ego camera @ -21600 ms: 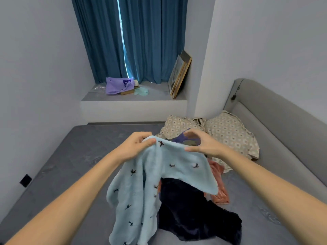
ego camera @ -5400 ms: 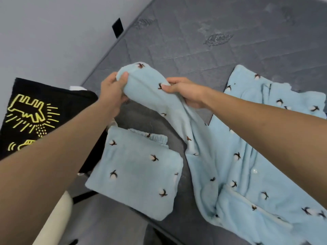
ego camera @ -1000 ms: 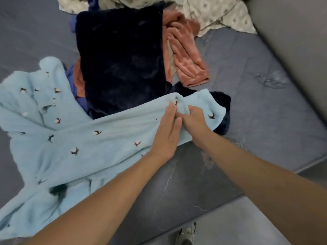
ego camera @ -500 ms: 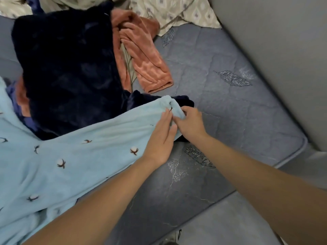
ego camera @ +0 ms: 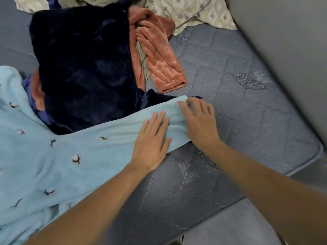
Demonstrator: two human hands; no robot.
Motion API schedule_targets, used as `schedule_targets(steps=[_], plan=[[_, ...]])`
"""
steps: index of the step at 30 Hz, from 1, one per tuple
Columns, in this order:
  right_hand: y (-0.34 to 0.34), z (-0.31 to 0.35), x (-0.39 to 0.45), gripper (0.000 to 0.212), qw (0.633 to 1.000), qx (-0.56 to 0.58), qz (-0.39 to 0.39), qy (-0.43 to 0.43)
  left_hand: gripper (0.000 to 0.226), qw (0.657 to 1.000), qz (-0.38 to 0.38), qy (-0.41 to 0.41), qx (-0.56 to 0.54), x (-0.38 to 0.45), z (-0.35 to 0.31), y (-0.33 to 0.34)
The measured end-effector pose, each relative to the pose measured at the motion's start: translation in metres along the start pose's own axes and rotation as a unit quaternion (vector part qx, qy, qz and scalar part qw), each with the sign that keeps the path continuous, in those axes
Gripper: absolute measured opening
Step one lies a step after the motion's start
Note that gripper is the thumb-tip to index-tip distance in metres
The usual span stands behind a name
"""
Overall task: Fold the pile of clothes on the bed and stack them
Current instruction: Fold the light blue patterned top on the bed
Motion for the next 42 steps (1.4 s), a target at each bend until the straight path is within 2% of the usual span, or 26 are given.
schedule_targets(steps=[2, 4, 6, 8, 11, 15, 19, 23, 28, 31, 34, 37, 40, 42], plan=[[0.005, 0.014, 0.005, 0.060, 0.994, 0.040, 0.004, -0.106, 0.065, 1.000, -0.002, -0.008, 0.014, -0.005, 0.009, 0.000], [0.016, 0.025, 0.005, 0.058, 0.985, 0.045, 0.070, -0.153, 0.067, 1.000, 0.017, -0.002, 0.025, -0.011, 0.014, 0.003], [0.030, 0.018, 0.002, 0.057, 0.979, 0.005, 0.158, -0.131, 0.068, 0.999, 0.035, 0.006, 0.031, -0.014, 0.016, 0.006], [0.038, -0.003, 0.000, 0.063, 0.977, -0.024, 0.201, -0.065, 0.068, 0.998, 0.040, 0.007, 0.038, -0.016, 0.018, 0.007], [0.039, -0.022, 0.000, 0.065, 0.979, -0.024, 0.200, 0.014, 0.068, 0.998, 0.034, -0.008, 0.049, -0.029, 0.027, 0.009], [0.031, 0.009, 0.010, 0.064, 0.986, -0.060, 0.153, -0.009, 0.069, 0.998, 0.018, -0.048, 0.045, -0.066, 0.056, 0.003], [0.032, 0.095, 0.017, 0.062, 0.981, 0.007, 0.162, -0.103, 0.071, 0.993, 0.018, -0.110, 0.039, -0.120, 0.103, -0.012], [0.053, 0.197, 0.005, 0.062, 0.955, 0.060, 0.213, -0.199, 0.070, 0.986, 0.021, -0.162, 0.034, -0.173, 0.152, -0.031], [0.085, 0.305, 0.001, 0.062, 0.938, 0.091, 0.245, -0.226, 0.068, 0.964, 0.035, -0.261, 0.018, -0.222, 0.215, -0.066], [0.092, 0.346, 0.014, 0.061, 0.941, 0.118, 0.231, -0.217, 0.068, 0.961, 0.001, -0.276, 0.003, -0.235, 0.236, -0.093], [0.096, 0.373, 0.024, 0.060, 0.939, 0.110, 0.230, -0.231, 0.060, 0.953, -0.008, -0.299, -0.042, -0.259, 0.267, -0.109], [0.102, 0.383, 0.026, 0.061, 0.931, 0.097, 0.244, -0.254, 0.061, 0.942, 0.060, -0.309, -0.117, -0.284, 0.291, -0.098], [0.113, 0.375, 0.022, 0.064, 0.926, 0.075, 0.256, -0.267, 0.064, 0.945, 0.073, -0.285, -0.141, -0.298, 0.273, -0.069], [0.119, 0.370, 0.022, 0.065, 0.929, 0.073, 0.254, -0.260, 0.064, 0.939, 0.063, -0.308, -0.137, -0.308, 0.248, -0.049]])
Point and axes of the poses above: each hand's wrist, its own x-axis towards the middle knuckle, its own y-axis out of the palm, z = x × y, the point moved 3 cm from there along x, towards the middle knuckle, and after that the axes turned 5 degrees about x, right-handed, at the moved point
